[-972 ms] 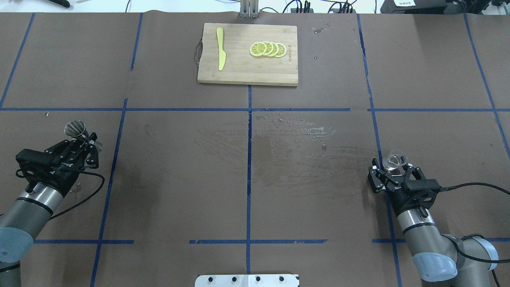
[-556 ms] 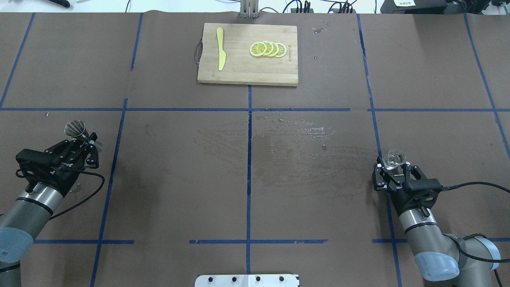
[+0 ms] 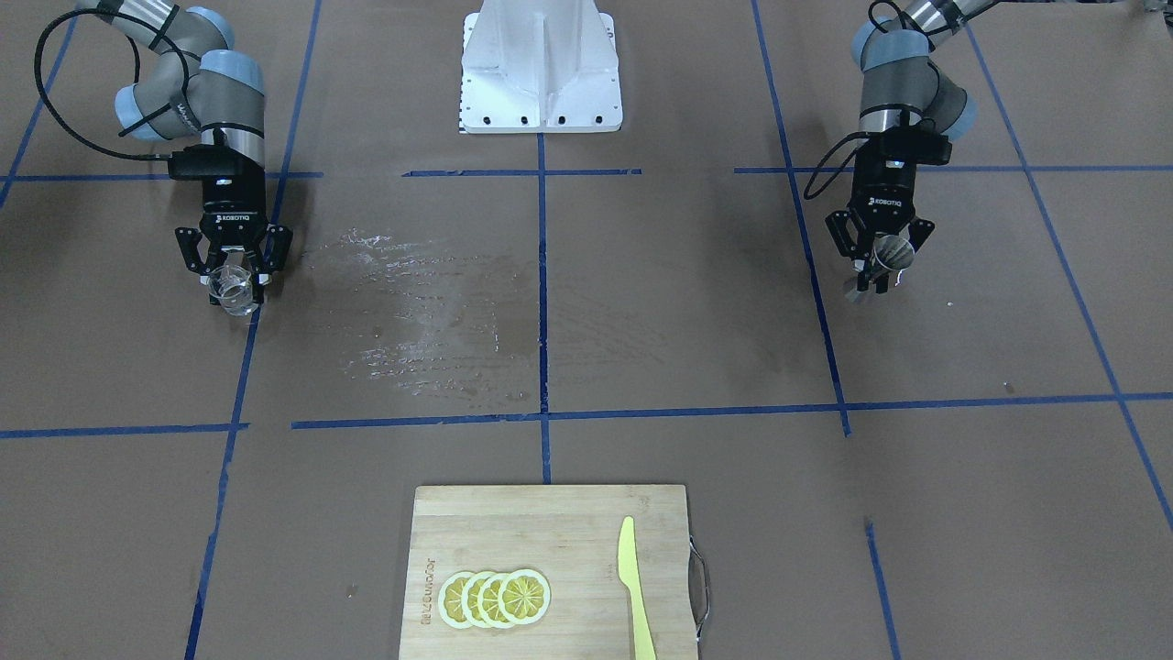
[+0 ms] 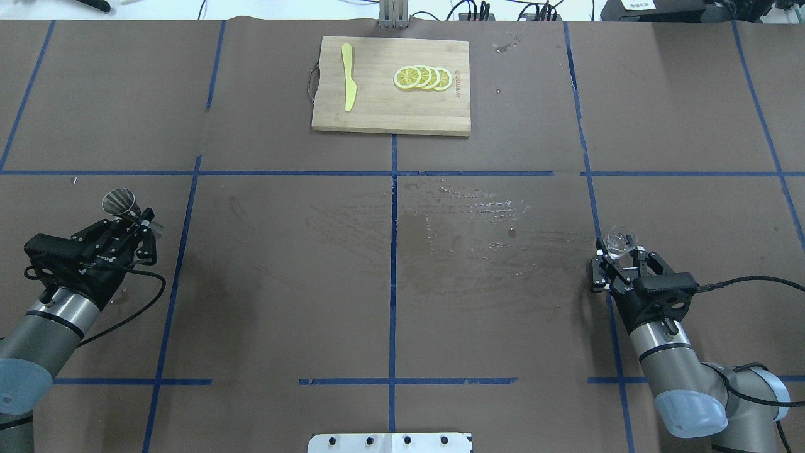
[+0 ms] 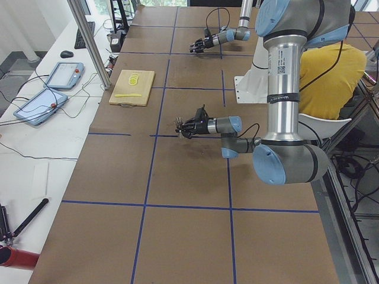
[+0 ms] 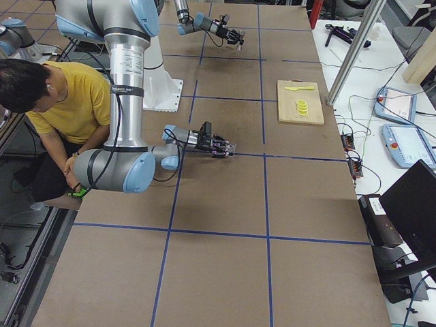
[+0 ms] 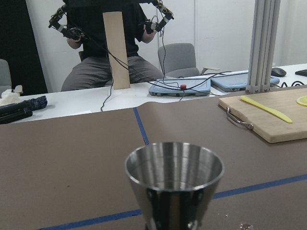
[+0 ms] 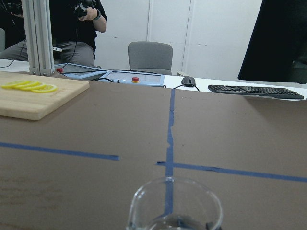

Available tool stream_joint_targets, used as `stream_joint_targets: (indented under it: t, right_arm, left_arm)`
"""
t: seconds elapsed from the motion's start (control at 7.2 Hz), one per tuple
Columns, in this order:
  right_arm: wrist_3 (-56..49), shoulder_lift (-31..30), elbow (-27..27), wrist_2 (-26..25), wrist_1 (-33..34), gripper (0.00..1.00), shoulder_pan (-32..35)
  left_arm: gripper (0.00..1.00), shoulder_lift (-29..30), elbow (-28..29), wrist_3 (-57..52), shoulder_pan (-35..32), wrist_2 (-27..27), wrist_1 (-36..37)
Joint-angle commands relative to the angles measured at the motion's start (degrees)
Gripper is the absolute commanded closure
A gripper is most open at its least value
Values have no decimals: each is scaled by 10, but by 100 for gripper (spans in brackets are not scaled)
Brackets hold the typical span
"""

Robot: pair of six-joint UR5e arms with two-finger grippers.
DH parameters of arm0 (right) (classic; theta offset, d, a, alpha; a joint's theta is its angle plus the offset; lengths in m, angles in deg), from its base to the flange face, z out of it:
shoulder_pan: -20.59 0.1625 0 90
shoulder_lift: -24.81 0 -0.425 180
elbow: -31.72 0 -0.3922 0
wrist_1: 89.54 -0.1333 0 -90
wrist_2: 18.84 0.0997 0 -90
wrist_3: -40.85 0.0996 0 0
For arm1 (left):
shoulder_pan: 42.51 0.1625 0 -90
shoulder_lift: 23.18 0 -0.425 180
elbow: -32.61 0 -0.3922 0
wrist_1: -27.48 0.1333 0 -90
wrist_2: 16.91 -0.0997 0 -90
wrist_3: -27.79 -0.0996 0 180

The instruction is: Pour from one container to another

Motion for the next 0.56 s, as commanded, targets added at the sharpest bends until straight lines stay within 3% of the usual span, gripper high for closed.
stream_joint_targets:
  t: [0.0,0.14,0.42]
  right_arm:
    - [-82,18,-60,34,5,91,42]
    - [-120,58,-69,75,6,92,70]
    - [-183,143,-70,86,54,93,86]
  left_arm:
    - [100,4,-4,-2,0,1,0]
    - [100,7,-9,-3,3,1,1]
    - [100,76,-9,-58,3,-1,2]
